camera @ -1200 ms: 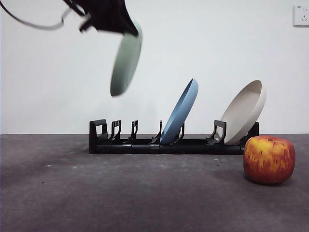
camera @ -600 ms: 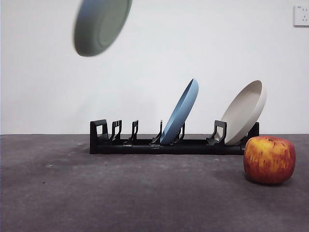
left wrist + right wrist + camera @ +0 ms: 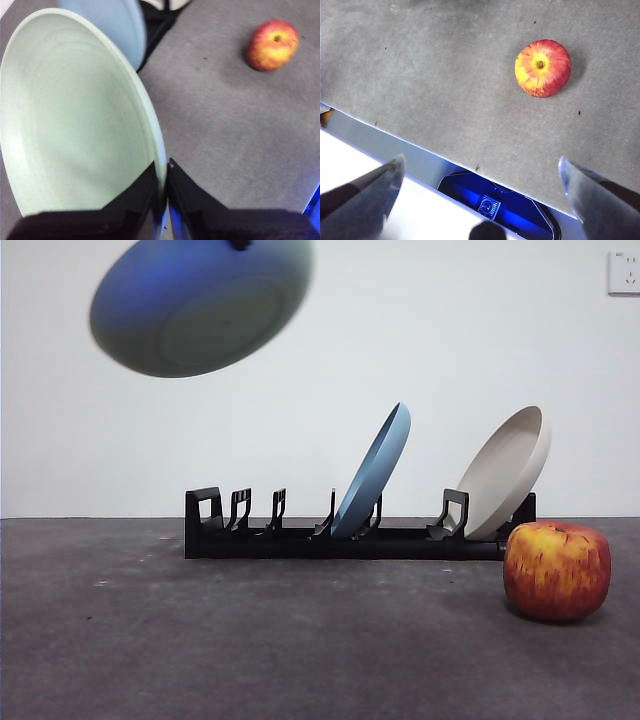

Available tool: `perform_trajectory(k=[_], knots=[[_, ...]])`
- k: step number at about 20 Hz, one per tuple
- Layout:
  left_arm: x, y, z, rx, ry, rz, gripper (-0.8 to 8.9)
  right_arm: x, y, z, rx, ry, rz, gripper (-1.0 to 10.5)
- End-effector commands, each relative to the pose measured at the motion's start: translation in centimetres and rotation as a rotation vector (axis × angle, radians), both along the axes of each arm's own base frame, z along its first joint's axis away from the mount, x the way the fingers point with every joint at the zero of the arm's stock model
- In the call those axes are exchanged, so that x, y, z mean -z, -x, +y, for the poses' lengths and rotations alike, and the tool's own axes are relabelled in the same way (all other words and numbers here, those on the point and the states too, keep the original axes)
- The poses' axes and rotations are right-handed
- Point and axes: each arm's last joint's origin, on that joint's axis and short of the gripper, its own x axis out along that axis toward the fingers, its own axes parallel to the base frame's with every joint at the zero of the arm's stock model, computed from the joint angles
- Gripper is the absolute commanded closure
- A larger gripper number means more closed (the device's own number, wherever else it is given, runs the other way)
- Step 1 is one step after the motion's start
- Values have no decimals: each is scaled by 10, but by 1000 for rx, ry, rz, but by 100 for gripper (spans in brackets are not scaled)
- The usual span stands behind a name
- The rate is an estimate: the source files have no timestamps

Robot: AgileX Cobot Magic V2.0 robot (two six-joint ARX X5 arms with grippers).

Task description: Take the green plate from the plate rack,put the plate on the table,take the apple from the table,put the apple in the plate

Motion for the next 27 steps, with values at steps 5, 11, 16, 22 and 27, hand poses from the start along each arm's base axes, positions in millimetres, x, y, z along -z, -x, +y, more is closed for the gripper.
perform_trajectory(k=[5, 11, 16, 22, 27], knots=[[54, 18, -39, 102, -162, 16, 819, -1, 0, 0, 2, -9, -4, 226], [117, 28, -59, 135, -234, -18, 819, -1, 0, 0, 2, -9, -4, 226], [160, 31, -69, 156, -283, -12, 819, -1, 0, 0, 2, -10, -8, 226], [215, 32, -91, 200, -382, 12, 819, -1, 0, 0, 2, -10, -8, 226], [236, 38, -105, 218, -405, 3, 820, -1, 0, 0, 2, -9, -8, 226]])
